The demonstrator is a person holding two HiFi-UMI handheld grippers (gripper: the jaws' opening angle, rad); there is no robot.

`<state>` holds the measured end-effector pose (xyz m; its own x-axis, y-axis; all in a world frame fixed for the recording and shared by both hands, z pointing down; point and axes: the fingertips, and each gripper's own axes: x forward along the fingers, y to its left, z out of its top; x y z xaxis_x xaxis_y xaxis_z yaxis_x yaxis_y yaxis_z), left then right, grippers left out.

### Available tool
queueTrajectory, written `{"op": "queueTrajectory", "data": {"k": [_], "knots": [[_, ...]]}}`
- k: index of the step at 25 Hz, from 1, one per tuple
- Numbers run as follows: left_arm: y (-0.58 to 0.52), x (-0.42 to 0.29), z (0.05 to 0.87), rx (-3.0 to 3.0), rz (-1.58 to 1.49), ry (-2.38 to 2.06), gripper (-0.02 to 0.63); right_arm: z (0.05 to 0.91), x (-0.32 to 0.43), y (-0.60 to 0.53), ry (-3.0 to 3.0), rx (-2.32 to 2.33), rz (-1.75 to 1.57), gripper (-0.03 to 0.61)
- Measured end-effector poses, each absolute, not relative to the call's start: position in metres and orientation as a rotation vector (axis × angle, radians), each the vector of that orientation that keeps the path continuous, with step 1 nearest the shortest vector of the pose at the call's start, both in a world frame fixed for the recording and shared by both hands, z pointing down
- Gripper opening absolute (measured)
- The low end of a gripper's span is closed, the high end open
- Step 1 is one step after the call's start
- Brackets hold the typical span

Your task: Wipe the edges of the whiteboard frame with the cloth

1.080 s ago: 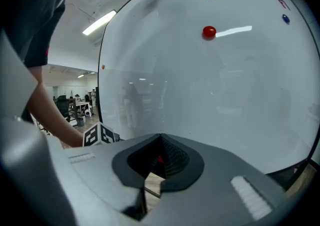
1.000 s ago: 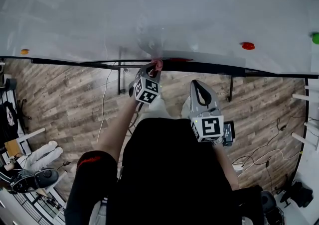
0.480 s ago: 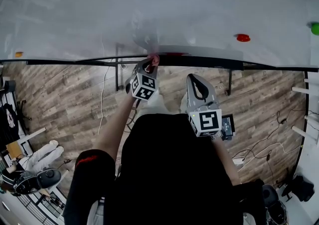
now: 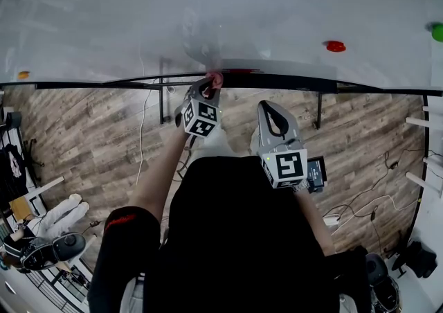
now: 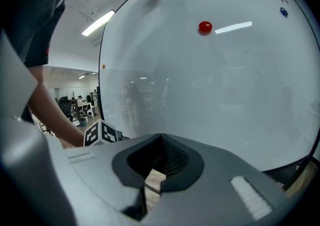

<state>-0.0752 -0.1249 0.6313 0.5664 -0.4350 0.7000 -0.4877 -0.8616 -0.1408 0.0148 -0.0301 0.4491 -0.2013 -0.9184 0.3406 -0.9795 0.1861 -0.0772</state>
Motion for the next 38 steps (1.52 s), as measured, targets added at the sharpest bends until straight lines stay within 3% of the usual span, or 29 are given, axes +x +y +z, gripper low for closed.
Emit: {"op": "queueTrajectory", "data": {"k": [38], "knots": [[-0.111,-0.037,0.633,2.725,1.183,-0.742,0.048,0.455,0.04,-0.026,-2.236,1.848,0.443,0.002]]}}
